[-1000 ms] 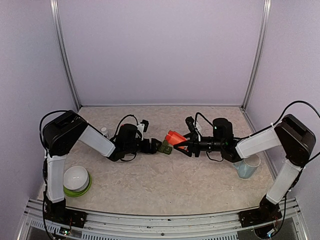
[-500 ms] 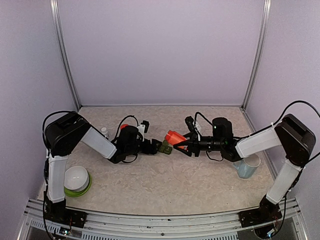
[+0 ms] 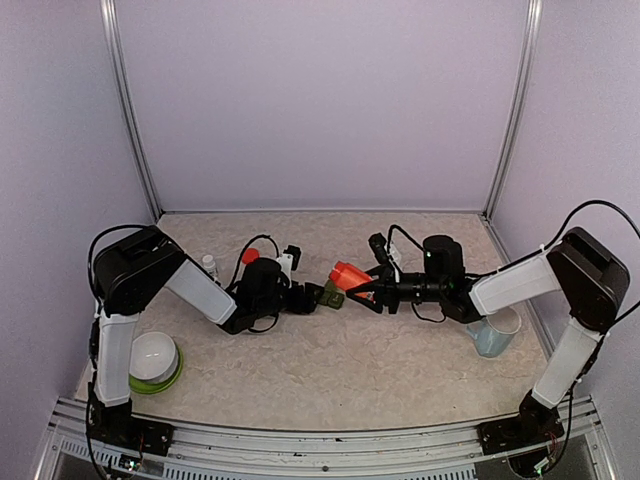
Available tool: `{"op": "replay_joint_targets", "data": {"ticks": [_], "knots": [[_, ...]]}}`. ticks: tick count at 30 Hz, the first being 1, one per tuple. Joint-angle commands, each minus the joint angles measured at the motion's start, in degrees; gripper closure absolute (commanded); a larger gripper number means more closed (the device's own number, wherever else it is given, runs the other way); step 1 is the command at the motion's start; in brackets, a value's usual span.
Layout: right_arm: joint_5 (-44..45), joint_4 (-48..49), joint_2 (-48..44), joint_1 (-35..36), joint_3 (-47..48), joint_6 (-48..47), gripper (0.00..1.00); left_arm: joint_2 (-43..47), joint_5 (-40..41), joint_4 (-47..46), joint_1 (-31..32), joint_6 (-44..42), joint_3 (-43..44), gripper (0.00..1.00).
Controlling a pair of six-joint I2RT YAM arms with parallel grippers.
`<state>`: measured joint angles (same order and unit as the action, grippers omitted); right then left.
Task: Sort the pills into containers
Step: Hold the pill container at the center of the board.
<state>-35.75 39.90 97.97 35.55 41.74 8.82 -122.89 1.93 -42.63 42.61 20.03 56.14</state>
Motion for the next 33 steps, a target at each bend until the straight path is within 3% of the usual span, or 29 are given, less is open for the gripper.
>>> {"op": "replay_joint_targets", "data": {"ticks": [1, 5, 20, 30, 33], "knots": [[0.1, -0.1, 1.0, -0.6, 2.0, -0.4, 0.89, -1.3, 2.0, -1.4, 0.5, -0.6, -0.8, 0.21], [0.1, -0.2, 1.0, -0.6, 1.9, -0.4, 0.89, -1.5, 2.7, -1.3, 0.6, -0.5, -0.5, 0.27], [-0.5, 0.0, 1.6, -0.6, 2.1, -0.2, 0.89, -2.5, 2.9, -2.5, 0.7, 0.1, 0.6, 0.32], [-0.7, -0.1, 1.3, -0.6, 2.0, -0.2, 0.89, -2.7, 2.1, -3.1, 0.9, 0.3, 0.8, 0.29], [-0.7, -0.2, 1.2, -0.6, 2.0, -0.3, 0.89, -2.3, 2.7, -3.4, 1.1, 0.2, 0.8, 0.22]]}}
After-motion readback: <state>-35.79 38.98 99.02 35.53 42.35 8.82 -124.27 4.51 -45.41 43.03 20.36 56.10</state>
